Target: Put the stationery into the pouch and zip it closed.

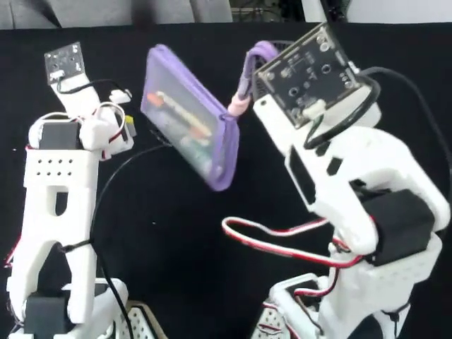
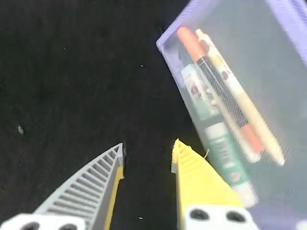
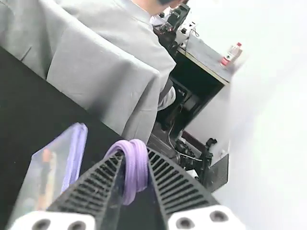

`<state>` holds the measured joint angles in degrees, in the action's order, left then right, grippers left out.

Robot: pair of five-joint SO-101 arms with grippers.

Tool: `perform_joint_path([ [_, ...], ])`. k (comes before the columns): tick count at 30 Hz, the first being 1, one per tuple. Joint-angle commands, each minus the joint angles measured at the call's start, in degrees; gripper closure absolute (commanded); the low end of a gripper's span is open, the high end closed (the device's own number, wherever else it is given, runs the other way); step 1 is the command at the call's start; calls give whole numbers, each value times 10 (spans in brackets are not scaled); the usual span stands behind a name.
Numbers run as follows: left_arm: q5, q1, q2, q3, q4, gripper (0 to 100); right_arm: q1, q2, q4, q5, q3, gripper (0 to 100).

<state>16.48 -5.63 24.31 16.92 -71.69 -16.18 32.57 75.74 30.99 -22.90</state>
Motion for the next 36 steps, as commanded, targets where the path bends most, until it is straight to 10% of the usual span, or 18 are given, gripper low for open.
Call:
perform_joint_path([
  [1,5,-11,11,13,17,830,8,0,40,3,-36,987],
  [13,5,-141,3,57,9,826,-96,-4,92,3,-96,987],
  [26,98,112,3,284,239,827,-98,-2,47,-41,-112,987],
  [36,104,182,3,365,453,828,-210,-4,88,-66,-211,987],
])
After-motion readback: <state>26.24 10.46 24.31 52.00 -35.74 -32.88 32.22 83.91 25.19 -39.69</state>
